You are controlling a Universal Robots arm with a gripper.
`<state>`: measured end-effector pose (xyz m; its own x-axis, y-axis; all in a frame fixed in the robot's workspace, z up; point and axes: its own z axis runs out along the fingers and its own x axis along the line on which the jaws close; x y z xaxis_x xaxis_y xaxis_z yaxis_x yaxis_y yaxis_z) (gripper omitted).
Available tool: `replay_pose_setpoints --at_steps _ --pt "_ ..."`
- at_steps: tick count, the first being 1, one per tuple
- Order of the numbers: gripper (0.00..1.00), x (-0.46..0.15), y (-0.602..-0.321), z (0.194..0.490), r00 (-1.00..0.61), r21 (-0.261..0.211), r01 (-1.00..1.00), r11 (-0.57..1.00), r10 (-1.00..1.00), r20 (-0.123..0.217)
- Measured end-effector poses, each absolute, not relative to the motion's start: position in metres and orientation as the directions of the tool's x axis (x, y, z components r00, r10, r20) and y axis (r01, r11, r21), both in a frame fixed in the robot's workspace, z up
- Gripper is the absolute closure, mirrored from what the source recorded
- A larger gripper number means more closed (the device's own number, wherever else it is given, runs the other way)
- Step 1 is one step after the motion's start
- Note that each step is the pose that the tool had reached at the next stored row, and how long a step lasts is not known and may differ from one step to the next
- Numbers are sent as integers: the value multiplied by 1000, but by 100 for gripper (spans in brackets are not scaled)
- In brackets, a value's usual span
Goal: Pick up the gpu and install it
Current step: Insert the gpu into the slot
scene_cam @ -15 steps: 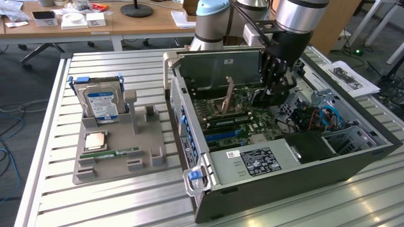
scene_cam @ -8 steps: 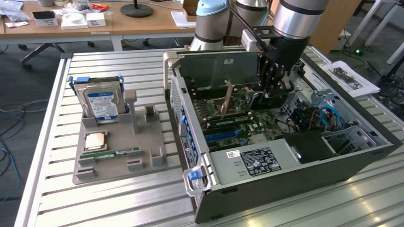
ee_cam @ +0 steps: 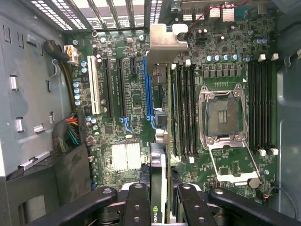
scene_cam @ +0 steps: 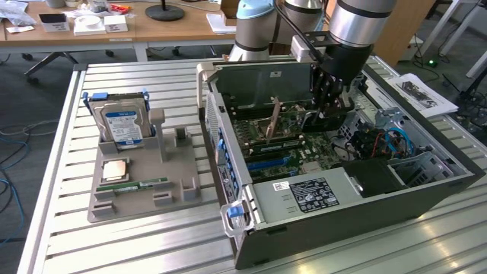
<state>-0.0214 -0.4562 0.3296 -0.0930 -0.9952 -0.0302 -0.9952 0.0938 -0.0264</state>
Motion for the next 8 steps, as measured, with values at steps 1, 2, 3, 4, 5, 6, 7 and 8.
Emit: replay_pose_setpoints --at_steps 1,2,3,4,5,6,7,8 --pt "73 -21 -456 330 -93 -26 -995 94 -995 -30" --pt "73 -21 -456 330 -93 -26 -995 94 -995 -30" --pt "73 -21 -456 330 -93 -26 -995 94 -995 -30" --pt "73 -21 -456 330 -93 -26 -995 94 -995 -30" --pt "73 -21 -456 330 -93 -26 -995 94 -995 -30" --pt "73 -21 -456 330 -93 -26 -995 94 -995 -30" --pt "73 -21 -456 330 -93 -26 -995 94 -995 -30" --pt "73 -22 -456 330 -93 -26 -995 94 -995 -30"
